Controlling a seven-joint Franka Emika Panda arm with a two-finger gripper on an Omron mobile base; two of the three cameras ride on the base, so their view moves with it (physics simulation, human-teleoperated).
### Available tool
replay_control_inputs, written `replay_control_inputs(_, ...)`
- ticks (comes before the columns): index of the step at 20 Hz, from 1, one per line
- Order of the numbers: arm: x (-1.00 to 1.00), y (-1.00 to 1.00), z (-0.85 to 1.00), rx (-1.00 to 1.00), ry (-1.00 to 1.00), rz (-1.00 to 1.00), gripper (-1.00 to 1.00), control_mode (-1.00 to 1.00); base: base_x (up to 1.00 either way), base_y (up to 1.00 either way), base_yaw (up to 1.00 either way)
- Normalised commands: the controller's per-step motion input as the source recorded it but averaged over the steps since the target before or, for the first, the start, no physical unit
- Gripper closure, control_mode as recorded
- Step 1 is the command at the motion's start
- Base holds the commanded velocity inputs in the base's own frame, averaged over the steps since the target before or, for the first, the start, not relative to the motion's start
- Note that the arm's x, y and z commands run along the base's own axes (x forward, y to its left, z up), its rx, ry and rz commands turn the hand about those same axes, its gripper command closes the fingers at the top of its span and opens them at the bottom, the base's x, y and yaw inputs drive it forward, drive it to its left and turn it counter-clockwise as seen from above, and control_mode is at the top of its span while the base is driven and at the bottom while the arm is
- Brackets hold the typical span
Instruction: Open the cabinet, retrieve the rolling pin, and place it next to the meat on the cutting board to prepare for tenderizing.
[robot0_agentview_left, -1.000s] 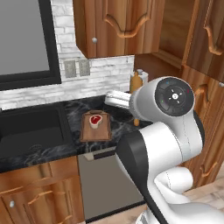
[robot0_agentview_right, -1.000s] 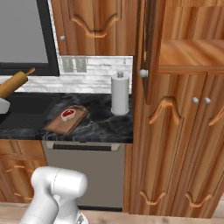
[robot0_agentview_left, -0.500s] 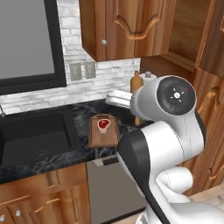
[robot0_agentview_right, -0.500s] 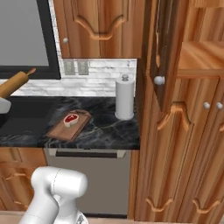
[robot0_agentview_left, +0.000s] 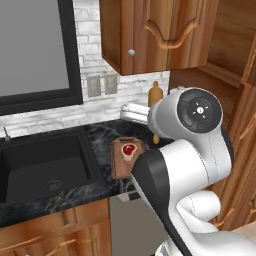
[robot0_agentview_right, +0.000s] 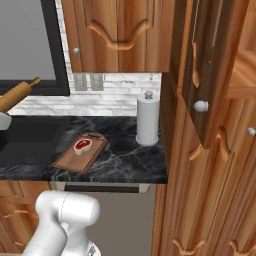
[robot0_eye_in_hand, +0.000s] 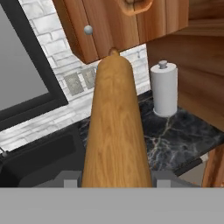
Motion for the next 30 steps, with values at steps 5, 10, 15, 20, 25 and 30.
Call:
replay_control_inputs(5, 0.0, 0.0, 0.0, 0.0, 0.0, 0.0, 1.0, 1.0, 0.51, 0.27, 0.0)
replay_control_inputs(10, 0.0, 0.0, 0.0, 0.0, 0.0, 0.0, 1.0, 1.0, 0.27, 0.34, 0.0)
replay_control_inputs(15, 0.0, 0.0, 0.0, 0.0, 0.0, 0.0, 1.0, 1.0, 0.0, 0.04, 0.0)
replay_control_inputs(20, 0.0, 0.0, 0.0, 0.0, 0.0, 0.0, 1.0, 1.0, 0.0, 0.0, 0.0)
replay_control_inputs(25, -0.02, 0.0, -0.05, 0.0, 0.0, 0.0, 1.0, -1.0, 0.0, 0.0, 0.0)
replay_control_inputs(30, -0.15, 0.02, -0.25, 0.0, 0.02, 0.0, 1.0, -1.0, 0.0, 0.0, 0.0)
